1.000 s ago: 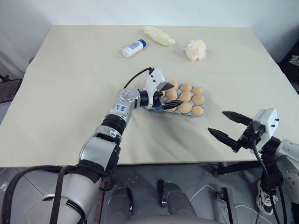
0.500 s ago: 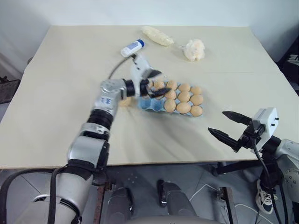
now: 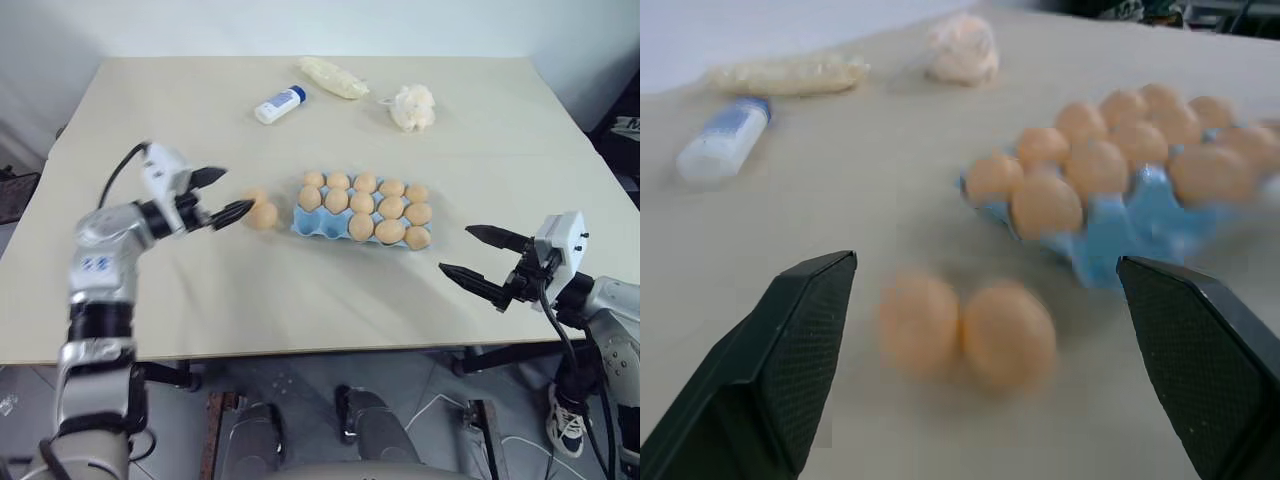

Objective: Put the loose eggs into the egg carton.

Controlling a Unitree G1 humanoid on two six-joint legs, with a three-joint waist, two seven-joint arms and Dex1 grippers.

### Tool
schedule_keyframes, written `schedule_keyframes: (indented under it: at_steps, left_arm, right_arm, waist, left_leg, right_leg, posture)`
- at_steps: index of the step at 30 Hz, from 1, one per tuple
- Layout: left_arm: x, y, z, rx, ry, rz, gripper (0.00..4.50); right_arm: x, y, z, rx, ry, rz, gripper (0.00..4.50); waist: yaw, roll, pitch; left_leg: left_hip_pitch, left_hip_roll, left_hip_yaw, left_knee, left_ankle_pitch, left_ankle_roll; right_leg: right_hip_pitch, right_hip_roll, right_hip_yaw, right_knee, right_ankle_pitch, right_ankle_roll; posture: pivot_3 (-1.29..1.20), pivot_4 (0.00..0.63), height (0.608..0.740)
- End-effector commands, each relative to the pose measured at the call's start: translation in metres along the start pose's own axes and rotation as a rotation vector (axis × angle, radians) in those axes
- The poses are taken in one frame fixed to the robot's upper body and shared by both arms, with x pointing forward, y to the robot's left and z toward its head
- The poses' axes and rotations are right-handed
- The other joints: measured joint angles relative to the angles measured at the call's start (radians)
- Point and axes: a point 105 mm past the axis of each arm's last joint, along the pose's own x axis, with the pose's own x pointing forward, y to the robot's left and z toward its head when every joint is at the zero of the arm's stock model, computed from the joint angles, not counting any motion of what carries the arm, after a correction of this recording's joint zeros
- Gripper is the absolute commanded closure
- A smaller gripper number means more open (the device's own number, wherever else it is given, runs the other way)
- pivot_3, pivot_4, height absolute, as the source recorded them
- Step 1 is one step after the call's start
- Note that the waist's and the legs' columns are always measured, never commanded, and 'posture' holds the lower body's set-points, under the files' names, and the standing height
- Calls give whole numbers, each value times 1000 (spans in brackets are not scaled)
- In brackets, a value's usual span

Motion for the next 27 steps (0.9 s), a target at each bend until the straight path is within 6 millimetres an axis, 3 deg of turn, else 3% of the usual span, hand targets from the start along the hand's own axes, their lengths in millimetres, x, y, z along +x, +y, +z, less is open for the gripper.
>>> schedule_keyframes:
  at_steps: [1, 7, 14, 22, 24, 27]
  left_arm:
    - [-28, 0, 6, 10, -8, 18, 57]
    - [-61, -8, -26, -71, 78, 75, 57]
    - [-62, -18, -25, -76, 63, 128, 57]
    - [5, -33, 8, -53, -68, 147, 57]
    - [15, -37, 10, -60, -76, 140, 57]
    - [39, -47, 12, -83, -79, 130, 57]
  right_arm:
    - [0, -2, 10, -38, -19, 30, 0]
    - [2, -2, 12, -57, -25, 93, 0]
    - [-2, -3, 7, -75, 21, 148, 0]
    - [7, -6, 16, -74, -54, 176, 0]
    - [8, -6, 17, -76, -60, 177, 0]
    - [10, -5, 18, -82, -73, 184, 0]
  waist:
    - [4, 0, 0]
    - [11, 0, 0]
    - [12, 0, 0]
    - [12, 0, 0]
    - [12, 0, 0]
    - [8, 0, 0]
  left_leg:
    - [0, 0, 0, 0, 1, -1]
    - [0, -1, -1, 0, -1, -7]
    - [0, -1, -2, 0, -1, -7]
    - [1, -2, -1, 1, -1, -7]
    - [1, -2, -1, 0, 0, -7]
    - [1, -1, 0, 0, 1, -3]
  right_leg:
    - [0, 0, -1, 0, 0, -1]
    - [0, -4, 0, 0, -9, -17]
    - [0, -6, -1, -1, -9, -16]
    - [1, -1, 0, 0, -7, -13]
    - [1, 0, 1, 0, -1, -2]
    - [1, 0, 1, -1, 1, 0]
  posture:
    - [0, 150, 740]
    - [0, 150, 740]
    - [0, 150, 740]
    - [0, 150, 740]
    - [0, 150, 740]
    - [0, 150, 740]
